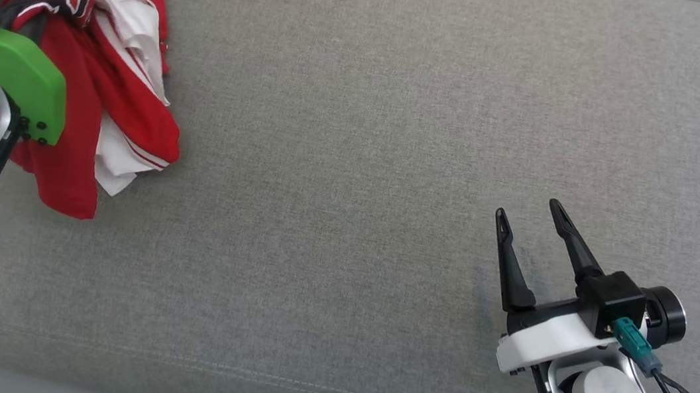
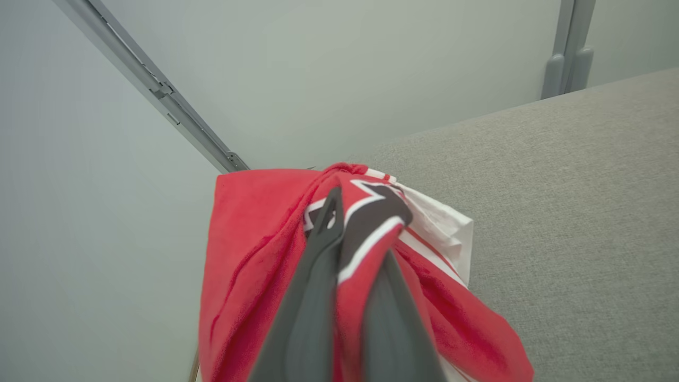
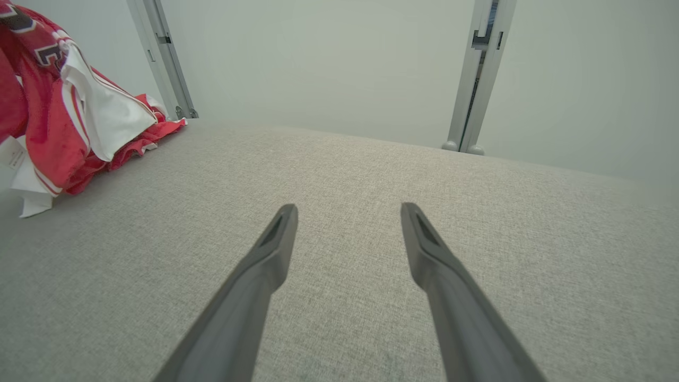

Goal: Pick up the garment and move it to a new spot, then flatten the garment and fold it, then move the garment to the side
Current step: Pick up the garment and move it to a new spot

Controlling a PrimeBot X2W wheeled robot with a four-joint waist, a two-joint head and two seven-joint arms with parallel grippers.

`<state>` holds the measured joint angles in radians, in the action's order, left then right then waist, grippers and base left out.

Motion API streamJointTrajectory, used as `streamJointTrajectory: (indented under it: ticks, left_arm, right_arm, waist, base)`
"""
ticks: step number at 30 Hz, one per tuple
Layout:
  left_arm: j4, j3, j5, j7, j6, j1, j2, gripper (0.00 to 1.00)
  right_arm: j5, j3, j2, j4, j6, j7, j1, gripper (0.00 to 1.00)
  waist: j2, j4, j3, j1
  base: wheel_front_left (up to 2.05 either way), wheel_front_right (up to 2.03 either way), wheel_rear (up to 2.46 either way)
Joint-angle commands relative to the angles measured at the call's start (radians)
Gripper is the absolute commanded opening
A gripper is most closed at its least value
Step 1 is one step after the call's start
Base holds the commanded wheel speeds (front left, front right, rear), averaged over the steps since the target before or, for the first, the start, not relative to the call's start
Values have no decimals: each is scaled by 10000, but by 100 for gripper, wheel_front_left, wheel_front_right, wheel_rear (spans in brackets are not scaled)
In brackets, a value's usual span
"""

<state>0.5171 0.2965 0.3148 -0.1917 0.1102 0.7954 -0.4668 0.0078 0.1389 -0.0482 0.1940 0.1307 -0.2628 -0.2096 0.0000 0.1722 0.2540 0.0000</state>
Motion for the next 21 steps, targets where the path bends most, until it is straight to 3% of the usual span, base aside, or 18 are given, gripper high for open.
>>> streamJointTrajectory:
  ticks: [1, 14, 21]
  left_arm:
    - [-166, 103, -85, 72, 24, 178, -39, 0]
    - [-2719, 1409, 329, -530, 149, -43, 804, 0]
    - [-3627, 1803, 727, -1273, -126, -688, 1387, 0]
  right_arm:
    - [88, -33, -40, -12, 1, -46, 129, 100]
    - [296, -404, -37, -178, 1, -47, 587, 100]
    - [383, -489, -35, -267, 1, -48, 809, 100]
  waist:
    - [0, -220, -260, 0]
    - [0, -1501, -1070, 0]
    - [0, -2220, -1192, 0]
  base:
    - [0, 0, 0]
    - [0, 0, 0]
    - [0, 0, 0]
